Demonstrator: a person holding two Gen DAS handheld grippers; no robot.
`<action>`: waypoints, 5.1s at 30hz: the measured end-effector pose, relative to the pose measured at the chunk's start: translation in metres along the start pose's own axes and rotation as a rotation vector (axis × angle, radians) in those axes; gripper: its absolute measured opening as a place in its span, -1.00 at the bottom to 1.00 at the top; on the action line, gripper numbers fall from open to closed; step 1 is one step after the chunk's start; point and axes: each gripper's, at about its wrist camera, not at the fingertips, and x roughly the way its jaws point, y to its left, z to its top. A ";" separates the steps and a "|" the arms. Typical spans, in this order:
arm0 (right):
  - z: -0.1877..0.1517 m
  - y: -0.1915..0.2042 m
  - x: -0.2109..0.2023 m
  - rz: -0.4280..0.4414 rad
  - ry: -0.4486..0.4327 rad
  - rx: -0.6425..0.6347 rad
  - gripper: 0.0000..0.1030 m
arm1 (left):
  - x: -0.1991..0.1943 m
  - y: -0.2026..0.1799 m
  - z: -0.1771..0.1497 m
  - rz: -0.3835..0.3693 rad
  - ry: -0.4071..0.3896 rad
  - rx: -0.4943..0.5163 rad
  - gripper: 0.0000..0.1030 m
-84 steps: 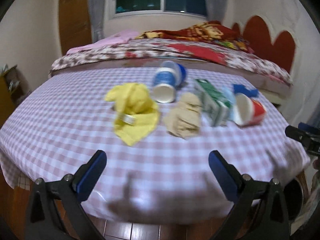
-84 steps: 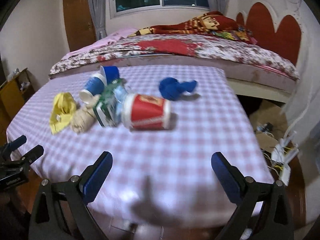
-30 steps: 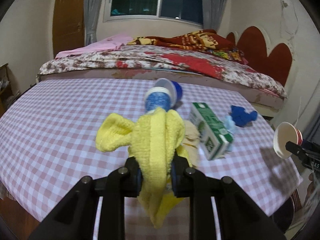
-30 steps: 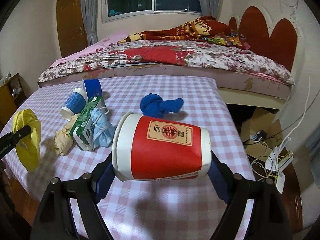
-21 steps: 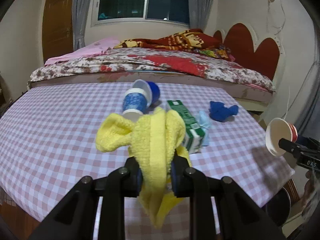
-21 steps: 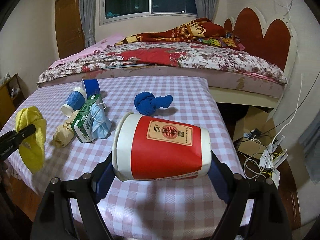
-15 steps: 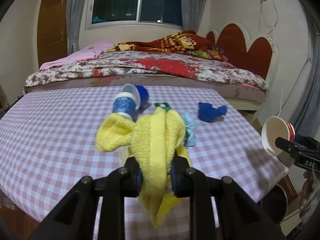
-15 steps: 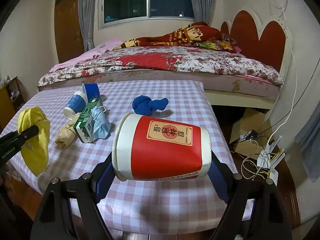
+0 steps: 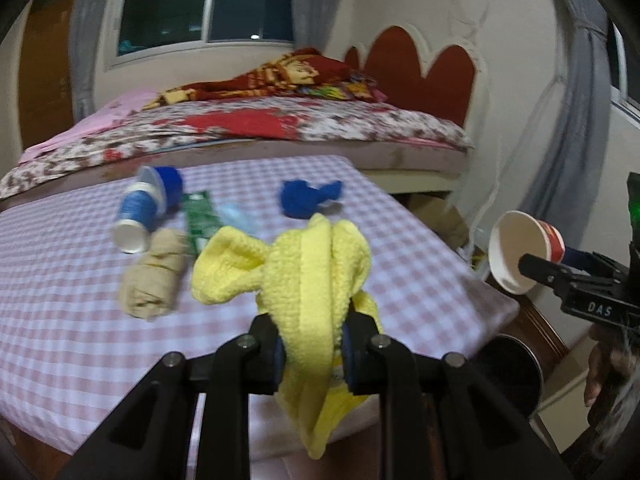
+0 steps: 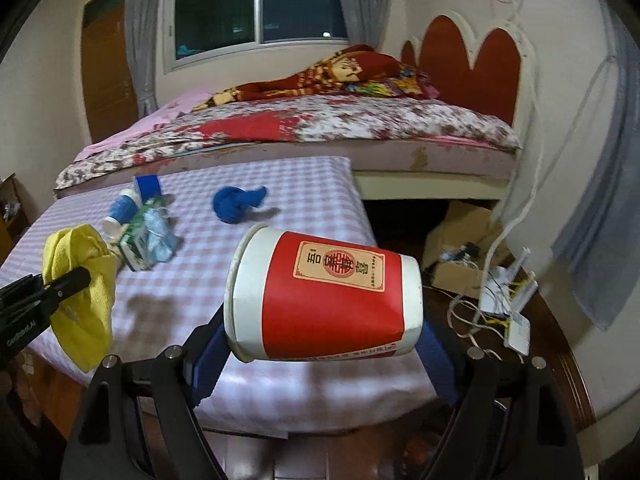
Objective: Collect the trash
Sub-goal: 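Carry the yellow cloth and red paper cup toward the black bin, then open both tools over the black bin to drop the cloth and cup, then move both tools back over the table toward the remaining trash, then grasp the beige cloth with the left tool while the right tool grasps the blue mask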
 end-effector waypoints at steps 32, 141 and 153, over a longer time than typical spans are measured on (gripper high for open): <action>-0.140 -0.193 -0.045 -0.218 0.187 0.220 0.65 | 0.060 -0.244 -0.073 -0.438 0.258 0.282 -0.55; 0.040 0.145 0.095 0.248 0.117 -0.227 0.61 | 0.036 0.143 -0.010 0.249 0.095 -0.157 0.49; 0.059 0.188 0.178 0.366 0.189 -0.278 0.34 | 0.096 0.166 0.010 0.223 0.162 -0.153 0.22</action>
